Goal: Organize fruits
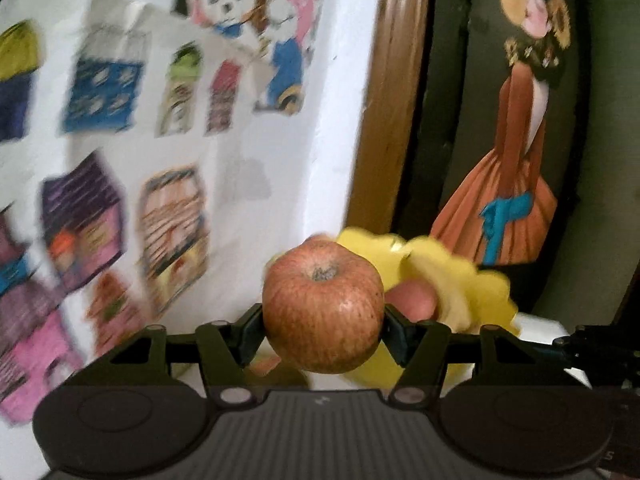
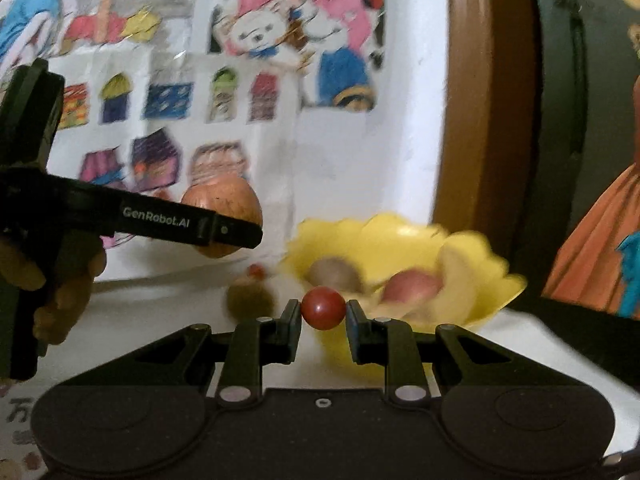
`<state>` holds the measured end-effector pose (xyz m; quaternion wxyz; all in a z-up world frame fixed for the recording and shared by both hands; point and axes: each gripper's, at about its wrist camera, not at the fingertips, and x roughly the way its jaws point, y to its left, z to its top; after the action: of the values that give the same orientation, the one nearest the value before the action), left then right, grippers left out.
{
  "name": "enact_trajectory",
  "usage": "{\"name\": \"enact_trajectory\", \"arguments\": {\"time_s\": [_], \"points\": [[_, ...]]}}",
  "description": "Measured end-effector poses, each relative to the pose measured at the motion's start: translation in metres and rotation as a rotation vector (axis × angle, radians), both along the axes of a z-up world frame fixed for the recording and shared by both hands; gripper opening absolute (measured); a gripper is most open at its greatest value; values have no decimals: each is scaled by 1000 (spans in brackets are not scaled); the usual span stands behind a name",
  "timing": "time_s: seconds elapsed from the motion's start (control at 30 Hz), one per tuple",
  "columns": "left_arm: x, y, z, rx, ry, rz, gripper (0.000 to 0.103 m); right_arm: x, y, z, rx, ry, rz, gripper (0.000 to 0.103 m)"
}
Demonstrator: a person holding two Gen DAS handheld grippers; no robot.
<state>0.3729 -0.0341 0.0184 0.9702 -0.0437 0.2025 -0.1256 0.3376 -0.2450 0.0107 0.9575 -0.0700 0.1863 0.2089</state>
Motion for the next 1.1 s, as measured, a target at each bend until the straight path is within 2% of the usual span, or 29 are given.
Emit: {"name": "enact_trajectory", "arguments": {"time_s": [0.2,0.43,0.73,0.87,1.03,1.1], "points": [[30,-27,3,-43,-9,-36,66,28,-13,-5,-11,0,-70,26],[45,-46,-11,-17,21,-54,66,32,-14,-15,-20,-1,-81,26],[50,-47,-15,-6,43,-49,66,33,-11,-16,-29,-13,-92,30],[50,-50,-15,-19,36,-73,69,32,-11,-16,-25,-18,-106,42],[42,-50,-6,-30,-8,-66,79,26,-17,-15,-12,-25,-124,54],[37,-48,-3,-34,-14,-59,83,20,-19,-14,2,-29,-132,63]]}}
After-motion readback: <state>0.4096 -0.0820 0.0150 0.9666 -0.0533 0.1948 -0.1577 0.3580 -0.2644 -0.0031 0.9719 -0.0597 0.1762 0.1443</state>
